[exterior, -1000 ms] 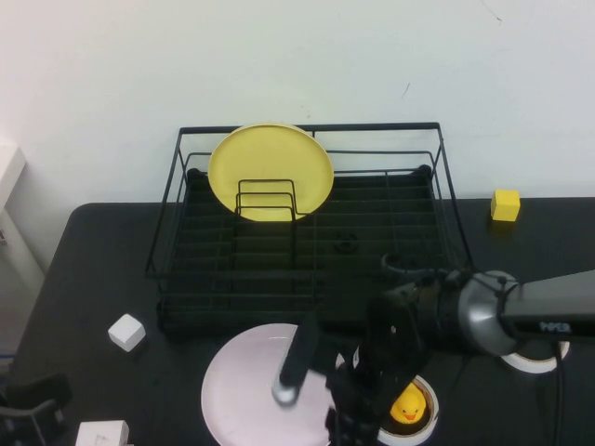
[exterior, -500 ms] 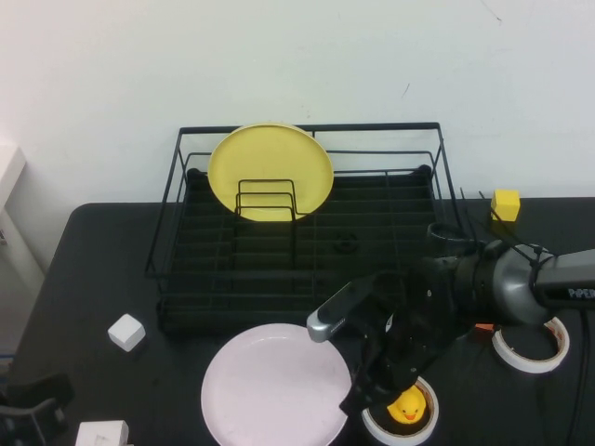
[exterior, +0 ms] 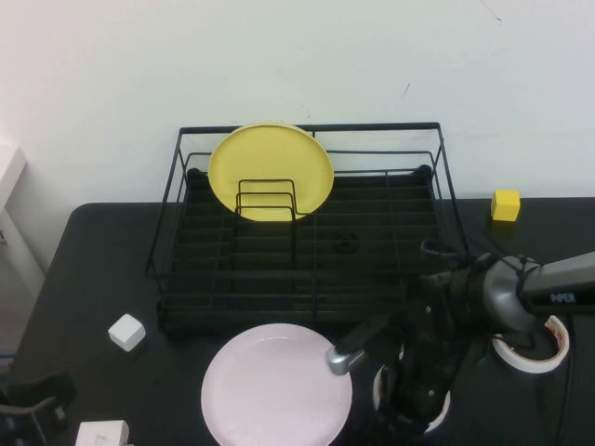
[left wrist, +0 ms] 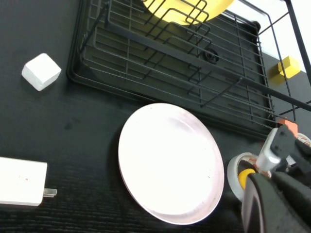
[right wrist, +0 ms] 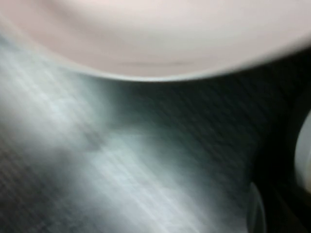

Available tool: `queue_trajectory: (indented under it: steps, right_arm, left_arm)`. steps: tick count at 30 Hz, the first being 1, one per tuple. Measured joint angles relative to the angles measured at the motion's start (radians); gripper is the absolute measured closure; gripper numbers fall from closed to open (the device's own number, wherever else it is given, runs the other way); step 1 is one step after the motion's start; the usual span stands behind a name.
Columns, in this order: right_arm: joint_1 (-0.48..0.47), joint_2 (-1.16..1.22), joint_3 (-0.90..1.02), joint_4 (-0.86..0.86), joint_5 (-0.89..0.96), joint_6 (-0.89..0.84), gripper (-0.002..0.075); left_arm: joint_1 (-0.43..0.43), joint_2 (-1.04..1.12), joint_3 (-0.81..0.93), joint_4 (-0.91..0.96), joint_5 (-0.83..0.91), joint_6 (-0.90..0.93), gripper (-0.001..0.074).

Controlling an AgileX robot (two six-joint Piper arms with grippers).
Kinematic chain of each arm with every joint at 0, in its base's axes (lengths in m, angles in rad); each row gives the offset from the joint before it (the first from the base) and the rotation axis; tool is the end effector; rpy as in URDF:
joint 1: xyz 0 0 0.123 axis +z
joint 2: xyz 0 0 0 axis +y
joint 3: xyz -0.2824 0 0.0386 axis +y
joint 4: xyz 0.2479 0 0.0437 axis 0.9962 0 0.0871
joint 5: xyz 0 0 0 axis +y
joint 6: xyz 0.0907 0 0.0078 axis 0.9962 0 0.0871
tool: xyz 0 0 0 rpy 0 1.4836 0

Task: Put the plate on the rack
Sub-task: Pick up the plate from the table

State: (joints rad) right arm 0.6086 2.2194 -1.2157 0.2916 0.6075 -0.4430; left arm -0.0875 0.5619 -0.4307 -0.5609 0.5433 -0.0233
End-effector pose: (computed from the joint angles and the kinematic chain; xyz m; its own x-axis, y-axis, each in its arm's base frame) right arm 0.3010 0.2280 0.0495 -0.6875 -0.7195 -0.0982 -0.7251 0.6727 0.1471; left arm 0.1065 -0.0345 0.2737 -0.5871 -0.4253 -0.6888 0.0370 0.8359 -0.5476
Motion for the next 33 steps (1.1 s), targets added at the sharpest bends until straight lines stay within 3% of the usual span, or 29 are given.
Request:
queue_trajectory:
  steps: [4,13,18,25,33]
  right_arm:
    - [-0.011,-0.022,0.0,0.025,-0.005,0.067,0.0696]
    - [0.057,-0.107,0.0,0.548,-0.15,0.016,0.062]
    - [0.094,-0.119,0.06,0.636,-0.198,0.011,0.0603]
    - [0.098,-0.213,0.282,0.808,-0.433,0.011,0.06]
    - [0.098,-0.195,0.295,0.888,-0.486,0.005,0.0589]
  left_arm:
    - [0.0,0.0,0.0,0.0,0.0,0.0,0.0736]
    - [0.0,0.0,0.0,0.0,0.0,0.01,0.0737]
    - [0.0,0.0,0.0,-0.002,0.002,0.017,0.0736]
    - [0.0,0.0,0.0,-0.002,0.024,0.023,0.0737]
    - [0.0,0.0,0.0,-0.003,0.019,0.023,0.0737]
